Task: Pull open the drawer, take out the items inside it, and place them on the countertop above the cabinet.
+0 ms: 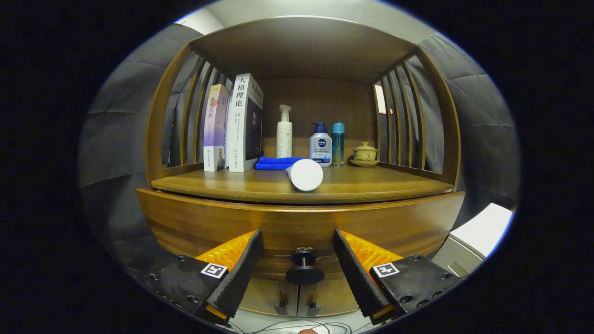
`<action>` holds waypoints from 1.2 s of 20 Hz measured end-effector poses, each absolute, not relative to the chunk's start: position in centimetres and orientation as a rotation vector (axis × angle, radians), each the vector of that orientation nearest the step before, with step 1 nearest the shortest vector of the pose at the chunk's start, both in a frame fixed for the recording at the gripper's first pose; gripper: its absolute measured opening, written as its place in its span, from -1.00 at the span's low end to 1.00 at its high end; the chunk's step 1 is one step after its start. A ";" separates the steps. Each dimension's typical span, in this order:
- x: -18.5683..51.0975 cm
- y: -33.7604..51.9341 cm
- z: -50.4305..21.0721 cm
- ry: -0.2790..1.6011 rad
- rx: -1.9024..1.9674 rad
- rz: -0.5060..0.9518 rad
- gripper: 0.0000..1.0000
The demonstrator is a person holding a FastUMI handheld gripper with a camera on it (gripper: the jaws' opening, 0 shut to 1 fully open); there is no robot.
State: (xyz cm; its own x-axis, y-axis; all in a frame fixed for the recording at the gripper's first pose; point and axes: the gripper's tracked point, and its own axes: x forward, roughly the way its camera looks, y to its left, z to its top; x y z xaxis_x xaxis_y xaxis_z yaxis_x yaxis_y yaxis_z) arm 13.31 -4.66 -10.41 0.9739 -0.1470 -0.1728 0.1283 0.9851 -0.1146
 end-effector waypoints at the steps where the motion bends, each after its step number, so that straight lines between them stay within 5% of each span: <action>1: 13.8 -4.7 -10.5 0.188 -0.101 -0.139 0.96; 9: 14.7 -4.2 -11.1 0.181 -0.129 -0.124 0.96; 24: -1.7 -3.2 -0.2 0.010 -0.127 -0.038 0.95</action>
